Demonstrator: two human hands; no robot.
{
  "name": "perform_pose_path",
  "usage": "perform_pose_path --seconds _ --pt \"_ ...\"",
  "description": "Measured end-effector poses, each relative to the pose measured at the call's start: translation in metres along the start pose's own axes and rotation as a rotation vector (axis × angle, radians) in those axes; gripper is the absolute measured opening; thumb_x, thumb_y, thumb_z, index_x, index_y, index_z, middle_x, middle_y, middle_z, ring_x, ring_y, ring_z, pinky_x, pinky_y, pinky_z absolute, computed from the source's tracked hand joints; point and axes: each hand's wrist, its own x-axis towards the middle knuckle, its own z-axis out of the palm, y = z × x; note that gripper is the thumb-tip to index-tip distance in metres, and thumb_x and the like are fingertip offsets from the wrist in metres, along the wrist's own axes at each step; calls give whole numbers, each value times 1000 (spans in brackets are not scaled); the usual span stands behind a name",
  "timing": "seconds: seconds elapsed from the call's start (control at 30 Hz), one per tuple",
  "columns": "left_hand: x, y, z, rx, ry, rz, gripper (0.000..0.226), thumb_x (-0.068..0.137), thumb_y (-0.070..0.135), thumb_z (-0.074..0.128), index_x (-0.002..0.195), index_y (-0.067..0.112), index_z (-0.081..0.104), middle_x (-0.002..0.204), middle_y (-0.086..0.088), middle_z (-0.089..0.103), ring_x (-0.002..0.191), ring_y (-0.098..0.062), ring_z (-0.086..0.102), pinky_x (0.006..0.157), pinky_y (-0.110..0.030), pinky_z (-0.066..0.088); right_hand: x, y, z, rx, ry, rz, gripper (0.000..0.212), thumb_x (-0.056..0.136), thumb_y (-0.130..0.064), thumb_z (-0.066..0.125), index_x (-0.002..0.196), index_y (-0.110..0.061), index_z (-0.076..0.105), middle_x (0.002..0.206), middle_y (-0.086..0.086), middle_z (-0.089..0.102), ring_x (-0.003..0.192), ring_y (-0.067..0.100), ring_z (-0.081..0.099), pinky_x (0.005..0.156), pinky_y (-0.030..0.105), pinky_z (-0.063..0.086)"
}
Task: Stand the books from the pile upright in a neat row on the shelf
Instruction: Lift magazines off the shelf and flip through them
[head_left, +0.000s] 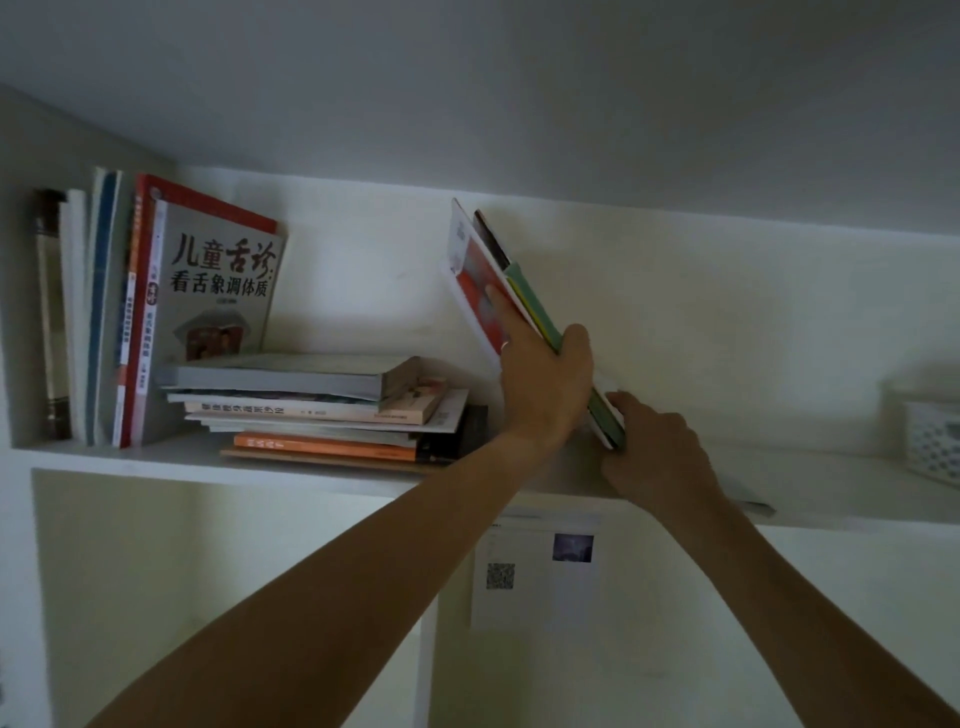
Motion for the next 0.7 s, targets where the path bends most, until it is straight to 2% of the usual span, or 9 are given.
perform_pose_path --seconds 0.1,0.2,0.3,0.4,0.5,0.53,0.57,0.63,0.7 --pt "5 18 6 70 -5 124 89 91 31 57 163 27 5 91 -14 68 61 -13 64 52 -25 55 -1 -7 0 149 216 -96 38 97 -31 61 134 -23 55 87 6 69 66 23 61 60 31 50" --pt "12 38 14 159 -39 184 93 83 39 61 160 26 10 96 -18 68 68 -23 65 59 -29 55 2 -14 -4 442 337 -108 21 94 -24 71 109 -17 59 67 -8 57 54 8 54 46 14 39" --pt "13 43 17 237 -103 144 114 79 39 71 158 37 -11 120 -19 60 96 -36 64 82 -45 58 0 -15 -1 689 337 11 28 88 -16 74 113 -13 61 79 -3 64 64 9 60 49 13 40" --pt "17 40 13 325 -150 103 121 72 44 70 156 42 -17 127 -19 57 101 -41 63 89 -53 58 0 -11 -3 813 82 -30 57 84 -17 80 132 -26 52 105 -6 65 88 11 64 70 27 50" --pt "16 35 9 324 -139 139 108 72 47 58 156 46 -9 121 -27 61 91 -44 66 81 -56 61 0 4 -15 505 -169 -144 88 81 -24 82 145 -51 28 121 -11 62 107 18 64 84 31 54" --pt "14 34 9 310 -129 149 103 73 46 56 156 47 -6 121 -29 61 88 -43 66 80 -56 61 -2 10 -18 377 -251 -108 99 81 -30 82 147 -58 13 130 -12 58 114 21 61 89 32 53" --pt "13 33 8 295 -115 153 101 75 45 55 155 50 -6 120 -29 62 87 -43 66 80 -56 60 -3 14 -20 280 -308 -26 107 81 -37 80 153 -56 3 139 -7 54 118 24 59 93 34 52" --pt "10 32 9 275 -87 139 100 78 44 56 154 51 -7 118 -26 63 86 -41 66 82 -55 60 -5 20 -15 162 -290 165 98 86 -37 73 160 -43 9 136 8 58 112 29 61 91 35 53" --pt "10 31 12 240 -57 117 102 79 44 61 156 49 -7 117 -21 63 89 -39 66 83 -52 60 -4 22 -6 140 -128 203 71 87 -28 68 151 -28 37 117 13 64 96 32 64 83 39 57"
